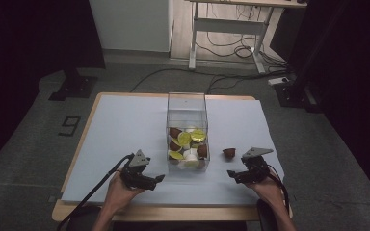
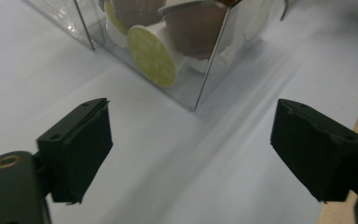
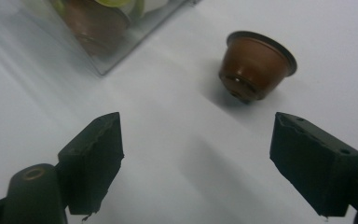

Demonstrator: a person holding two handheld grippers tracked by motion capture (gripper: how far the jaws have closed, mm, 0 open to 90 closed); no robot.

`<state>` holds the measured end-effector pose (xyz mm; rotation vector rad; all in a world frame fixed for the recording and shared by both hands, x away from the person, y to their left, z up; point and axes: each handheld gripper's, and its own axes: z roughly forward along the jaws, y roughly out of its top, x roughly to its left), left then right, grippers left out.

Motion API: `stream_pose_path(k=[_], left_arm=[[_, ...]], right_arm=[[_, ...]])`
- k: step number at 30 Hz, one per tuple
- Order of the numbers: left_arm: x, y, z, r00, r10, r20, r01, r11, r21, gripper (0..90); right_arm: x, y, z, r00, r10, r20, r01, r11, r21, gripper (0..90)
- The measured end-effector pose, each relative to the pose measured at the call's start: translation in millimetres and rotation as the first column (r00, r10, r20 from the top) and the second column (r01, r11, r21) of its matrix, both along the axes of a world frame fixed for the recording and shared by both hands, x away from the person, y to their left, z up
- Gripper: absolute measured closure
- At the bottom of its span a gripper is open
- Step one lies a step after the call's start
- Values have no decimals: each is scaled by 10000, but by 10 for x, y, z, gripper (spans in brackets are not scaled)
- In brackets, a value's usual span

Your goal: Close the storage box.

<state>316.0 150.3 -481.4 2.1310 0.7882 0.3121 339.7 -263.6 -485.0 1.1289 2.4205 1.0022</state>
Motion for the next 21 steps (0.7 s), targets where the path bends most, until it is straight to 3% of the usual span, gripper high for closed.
stream_pose_path(k=[9,21], left_arm=[[-17,-133,57,9993,-331,198,329,9994,115,201],[-5,-304,157,9944,-1024,280,1024,9947,15,389]], right_arm=[[-65,82,154,9992,390,135,-395,9982,451,290],[-100,294,247,9907,1318,345,-1339,9886,685,419]])
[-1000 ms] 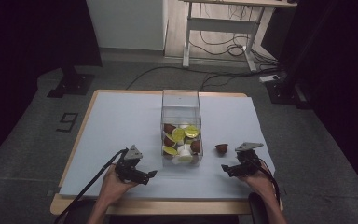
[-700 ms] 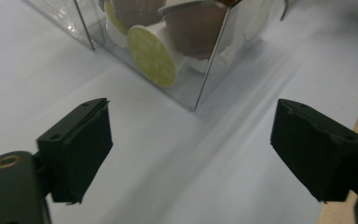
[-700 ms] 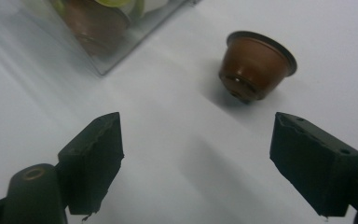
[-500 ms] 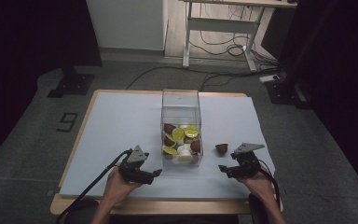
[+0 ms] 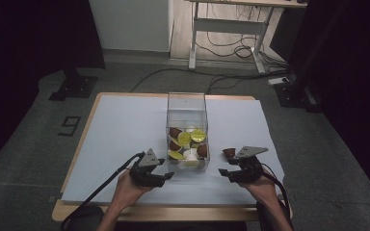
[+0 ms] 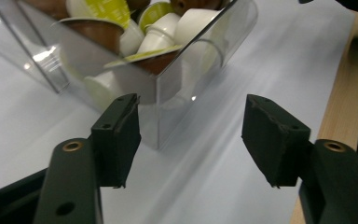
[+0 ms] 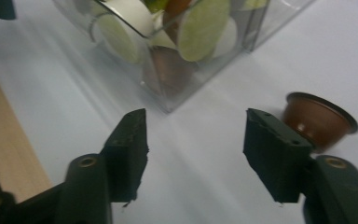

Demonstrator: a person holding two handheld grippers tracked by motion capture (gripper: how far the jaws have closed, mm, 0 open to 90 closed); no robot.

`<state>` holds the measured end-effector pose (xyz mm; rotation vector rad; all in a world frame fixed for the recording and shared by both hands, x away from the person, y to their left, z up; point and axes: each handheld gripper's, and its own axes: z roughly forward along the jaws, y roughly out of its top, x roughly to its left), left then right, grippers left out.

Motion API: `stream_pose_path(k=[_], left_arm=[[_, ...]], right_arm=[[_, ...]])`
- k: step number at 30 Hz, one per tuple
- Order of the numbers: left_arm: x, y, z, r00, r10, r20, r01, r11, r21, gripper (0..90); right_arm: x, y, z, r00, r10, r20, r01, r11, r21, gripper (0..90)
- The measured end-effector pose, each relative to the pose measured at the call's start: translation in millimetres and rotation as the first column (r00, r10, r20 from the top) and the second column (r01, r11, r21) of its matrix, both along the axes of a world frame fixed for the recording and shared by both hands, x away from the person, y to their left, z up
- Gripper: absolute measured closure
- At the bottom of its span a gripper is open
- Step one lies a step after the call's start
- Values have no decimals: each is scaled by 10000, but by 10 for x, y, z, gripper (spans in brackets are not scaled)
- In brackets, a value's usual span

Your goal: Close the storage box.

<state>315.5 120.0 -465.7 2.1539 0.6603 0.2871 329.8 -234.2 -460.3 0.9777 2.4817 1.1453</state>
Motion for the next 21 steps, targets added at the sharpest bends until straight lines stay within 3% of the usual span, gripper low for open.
stream_pose_path(k=[2,10,14,18,21], left_arm=[[6,-26,0,9998,137,133,-141,9996,244,397],[-24,-18,20,9992,352,209,-360,9985,403,501],[-44,-14,30,9992,343,188,-350,9986,391,534],[-66,-33,36,10000,57,48,-57,10000,24,575],[-37,-38,25,9998,205,-1,-205,9998,34,574]], right_arm=[[-4,29,9,9999,119,22,-119,9999,9,454],[-9,127,43,9983,585,-31,-584,9981,210,563],[-12,176,60,9965,828,-62,-825,9960,353,598],[-10,235,72,9950,995,-30,-993,9945,329,626],[-5,273,77,9939,1105,-15,-1104,9932,356,644]])
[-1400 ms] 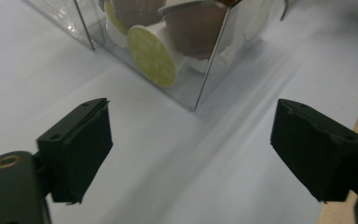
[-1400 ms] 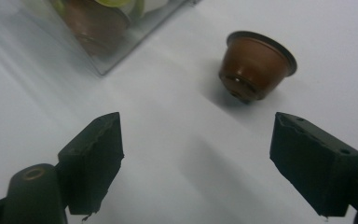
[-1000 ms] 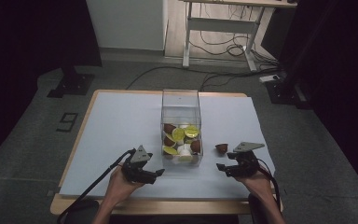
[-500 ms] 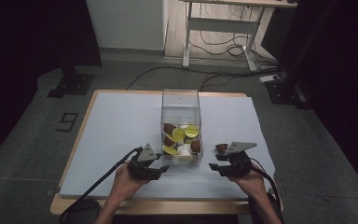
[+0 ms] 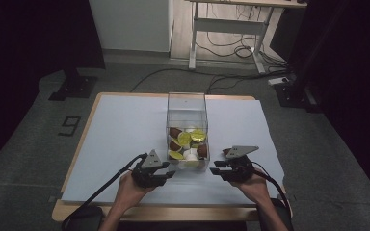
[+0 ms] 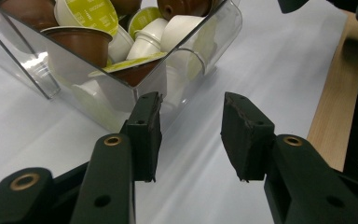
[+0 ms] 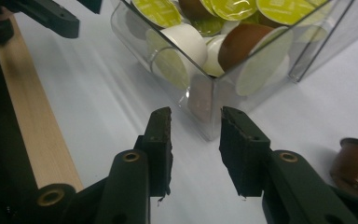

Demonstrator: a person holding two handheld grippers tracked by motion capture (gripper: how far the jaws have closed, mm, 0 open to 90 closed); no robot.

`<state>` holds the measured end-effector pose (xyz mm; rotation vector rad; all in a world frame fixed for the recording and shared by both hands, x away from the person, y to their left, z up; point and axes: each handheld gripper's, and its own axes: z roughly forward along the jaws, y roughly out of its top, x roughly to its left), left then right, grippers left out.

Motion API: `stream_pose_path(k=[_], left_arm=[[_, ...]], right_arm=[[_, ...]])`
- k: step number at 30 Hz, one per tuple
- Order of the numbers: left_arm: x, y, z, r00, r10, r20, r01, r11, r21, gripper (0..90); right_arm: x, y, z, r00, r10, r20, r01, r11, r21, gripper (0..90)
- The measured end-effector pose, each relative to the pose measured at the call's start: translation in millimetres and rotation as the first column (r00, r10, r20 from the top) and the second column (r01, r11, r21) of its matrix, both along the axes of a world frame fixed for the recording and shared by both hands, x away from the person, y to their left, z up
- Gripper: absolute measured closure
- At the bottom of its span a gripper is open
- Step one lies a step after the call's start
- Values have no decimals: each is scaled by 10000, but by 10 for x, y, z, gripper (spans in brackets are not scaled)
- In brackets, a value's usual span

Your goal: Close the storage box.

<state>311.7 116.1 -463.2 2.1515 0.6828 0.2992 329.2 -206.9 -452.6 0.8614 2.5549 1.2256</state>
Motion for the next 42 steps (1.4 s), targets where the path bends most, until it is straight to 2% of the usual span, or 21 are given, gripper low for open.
stream_pose_path(k=[2,10,21,28,37,42], left_arm=[[23,3,-7,9999,-67,-139,66,10000,-65,586],[45,-21,-21,9997,-179,-135,177,9998,-106,608],[130,-25,-33,9999,122,-43,-122,9999,-35,615],[183,-50,-37,9998,-54,-191,51,9998,-167,624],[226,-125,-13,9998,-209,-47,208,9996,-195,645],[245,-163,-5,9997,-232,-4,232,9995,-232,651]], right_arm=[[5,24,-3,10000,78,-7,-78,10000,-18,654],[31,132,-28,9995,319,-64,-320,9993,-171,660],[84,209,-33,9996,255,-89,-257,9994,-233,643],[80,263,-42,9993,361,-104,-364,9989,-289,647],[94,325,-35,9992,405,-12,-405,9990,-212,669],[124,348,-42,9997,224,-45,-225,9995,-234,660]])
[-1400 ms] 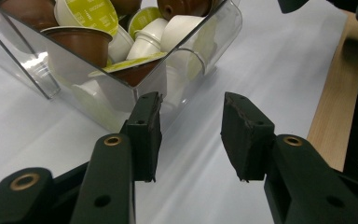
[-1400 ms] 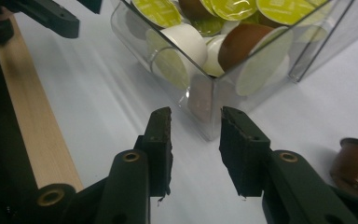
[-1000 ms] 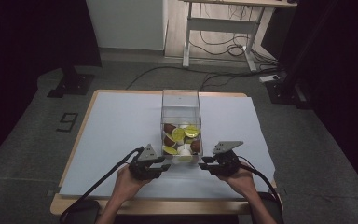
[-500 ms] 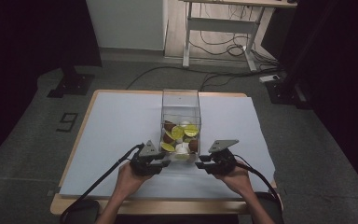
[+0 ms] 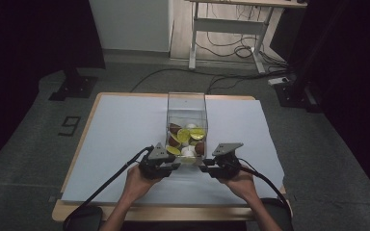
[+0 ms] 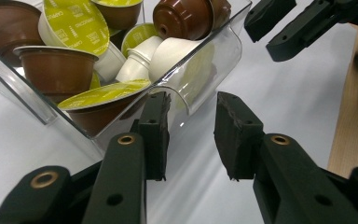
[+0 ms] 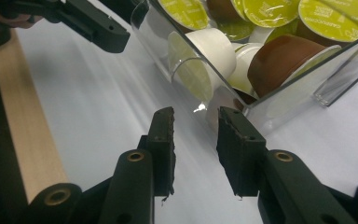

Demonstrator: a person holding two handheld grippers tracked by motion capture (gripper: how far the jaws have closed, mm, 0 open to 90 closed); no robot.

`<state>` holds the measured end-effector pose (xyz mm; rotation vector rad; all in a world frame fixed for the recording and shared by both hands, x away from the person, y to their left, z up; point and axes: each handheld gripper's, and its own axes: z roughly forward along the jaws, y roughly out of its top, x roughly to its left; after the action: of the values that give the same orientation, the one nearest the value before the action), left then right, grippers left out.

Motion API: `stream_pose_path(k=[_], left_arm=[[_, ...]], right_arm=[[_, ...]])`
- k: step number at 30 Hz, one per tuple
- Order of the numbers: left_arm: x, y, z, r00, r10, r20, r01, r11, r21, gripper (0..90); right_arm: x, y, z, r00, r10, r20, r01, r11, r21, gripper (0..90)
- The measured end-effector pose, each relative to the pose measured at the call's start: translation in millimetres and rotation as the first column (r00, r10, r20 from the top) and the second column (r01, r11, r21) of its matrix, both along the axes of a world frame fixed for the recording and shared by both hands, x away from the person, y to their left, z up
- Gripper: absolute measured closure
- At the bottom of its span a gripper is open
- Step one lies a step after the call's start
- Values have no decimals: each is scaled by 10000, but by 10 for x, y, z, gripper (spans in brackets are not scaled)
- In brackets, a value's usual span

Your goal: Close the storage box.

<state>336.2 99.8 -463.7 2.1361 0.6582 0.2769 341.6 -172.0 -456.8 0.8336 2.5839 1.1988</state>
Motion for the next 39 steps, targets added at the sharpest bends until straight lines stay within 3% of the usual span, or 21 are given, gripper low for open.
stream_pose_path(k=[6,21,29,39], left_arm=[[42,-45,18,10000,-12,74,13,9999,-104,674],[137,-136,-8,9999,-102,127,100,9998,162,729],[177,-139,-14,10000,-89,42,89,9999,55,731],[216,-128,-9,9993,319,181,-320,9995,58,723]], right_arm=[[43,27,13,9998,-147,121,147,9999,39,662],[142,133,35,9995,-226,221,220,9994,266,703],[182,213,39,9990,-260,350,258,9996,58,736],[231,288,42,9977,-338,591,351,9992,-207,744]])
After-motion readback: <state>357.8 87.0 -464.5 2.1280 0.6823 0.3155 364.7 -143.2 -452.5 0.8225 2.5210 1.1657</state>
